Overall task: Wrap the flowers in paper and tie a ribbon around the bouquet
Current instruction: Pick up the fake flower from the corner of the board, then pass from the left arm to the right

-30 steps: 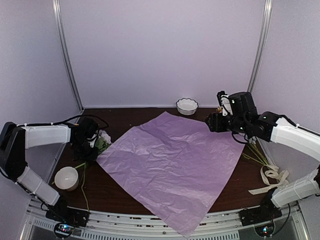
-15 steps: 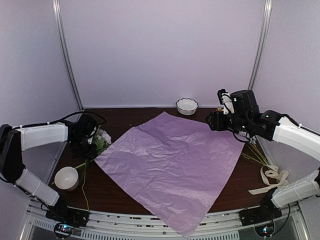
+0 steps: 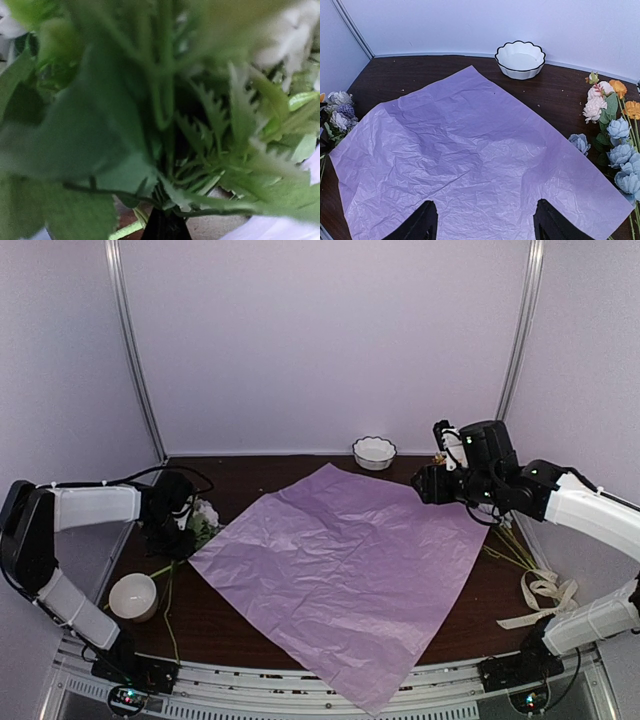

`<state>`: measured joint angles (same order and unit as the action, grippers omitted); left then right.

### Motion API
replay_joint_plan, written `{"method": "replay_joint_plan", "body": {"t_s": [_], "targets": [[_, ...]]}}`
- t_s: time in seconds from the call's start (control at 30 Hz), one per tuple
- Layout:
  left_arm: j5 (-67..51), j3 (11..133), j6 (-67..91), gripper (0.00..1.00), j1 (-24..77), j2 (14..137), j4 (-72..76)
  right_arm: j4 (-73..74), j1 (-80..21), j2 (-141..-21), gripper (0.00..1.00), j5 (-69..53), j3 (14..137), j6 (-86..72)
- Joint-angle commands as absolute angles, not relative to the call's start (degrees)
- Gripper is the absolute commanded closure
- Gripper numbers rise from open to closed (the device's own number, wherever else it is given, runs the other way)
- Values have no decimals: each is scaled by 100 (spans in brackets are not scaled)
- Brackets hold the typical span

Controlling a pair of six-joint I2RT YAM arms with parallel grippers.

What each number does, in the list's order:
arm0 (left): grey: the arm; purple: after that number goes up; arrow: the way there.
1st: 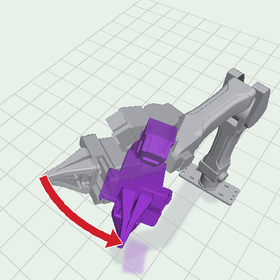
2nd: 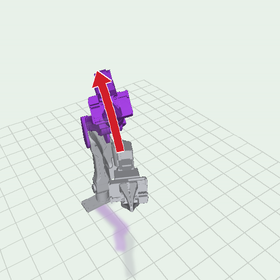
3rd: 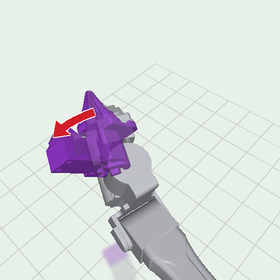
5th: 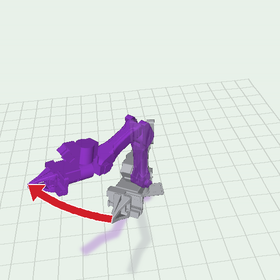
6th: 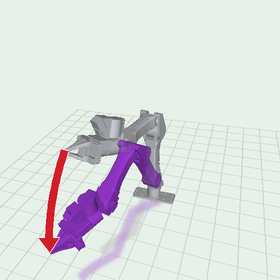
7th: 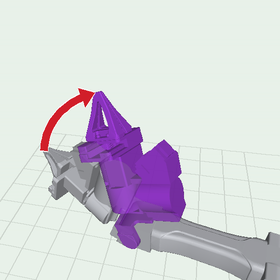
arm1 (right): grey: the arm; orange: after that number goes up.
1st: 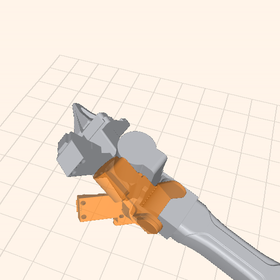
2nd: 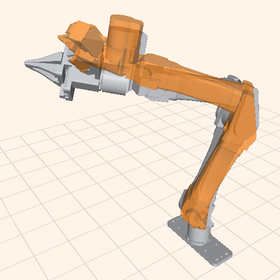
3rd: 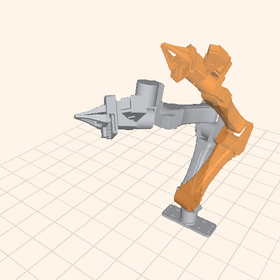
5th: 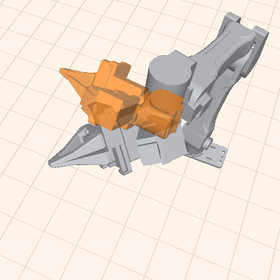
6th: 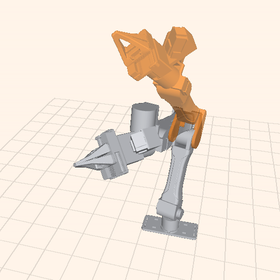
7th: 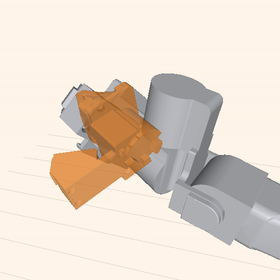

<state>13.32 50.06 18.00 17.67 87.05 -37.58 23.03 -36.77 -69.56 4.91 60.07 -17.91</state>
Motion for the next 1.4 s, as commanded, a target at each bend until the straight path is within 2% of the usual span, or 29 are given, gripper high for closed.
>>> {"method": "replay_joint_plan", "body": {"t_s": [0.0, 0.1, 0.17, 0.33, 0.5, 0.57, 0.7, 0.9, 1.07, 1.13, 1.2, 1.33, 1.37], "targets": [[1681, 5347, 1754, 100, 1732, 8093, -3995, 2363, -3709, -6855, 33, 533, 6193, -1752], [2185, 5667, 1708, 100, 1728, 7559, -4302, 2344, -3709, -6860, 33, 491, 6218, -1796], [2053, 5795, 1524, 100, 1738, 7106, -4159, 2311, -3709, -6876, 34, 409, 6242, -1810], [235, 5626, 1053, 100, 1740, 5796, -2941, 2028, -3807, -6849, 35, -134, 6269, -1595], [-689, 5744, 1173, 100, 1738, 4805, -2193, 1360, -4353, -6882, 35, -1128, 6325, -1015], [-1428, 5733, 1385, 100, 1735, 4601, -1672, 1000, -4646, -7026, 35, -1634, 6411, -878], [-2686, 5386, 2700, 100, 2032, 4730, 19, 26, -5115, -7615, 35, -2592, 6742, -1037], [-2412, 5315, 3023, 100, 3729, 5487, 1874, -1632, -5476, -8932, 35, -2875, 7442, -2270], [-2670, 5488, 3418, 100, 4072, 6202, 2533, -1895, -5691, -9484, 36, -2838, 7932, -2462], [-2684, 5514, 3444, 100, 4155, 6359, 2604, -1983, -5713, -9535, 44, -2780, 7930, -2569], [-2641, 5523, 3436, 100, 4203, 6434, 2619, -2196, -5717, -9520, 56, -2732, 7761, -2725], [-2588, 5476, 3496, 100, 4232, 6542, 2760, -2448, -5723, -9563, 65, -2777, 7633, -2904], [-2624, 5482, 3534, 100, 4236, 6580, 2808, -2391, -5727, -9585, 74, -2761, 7647, -2903]]}}
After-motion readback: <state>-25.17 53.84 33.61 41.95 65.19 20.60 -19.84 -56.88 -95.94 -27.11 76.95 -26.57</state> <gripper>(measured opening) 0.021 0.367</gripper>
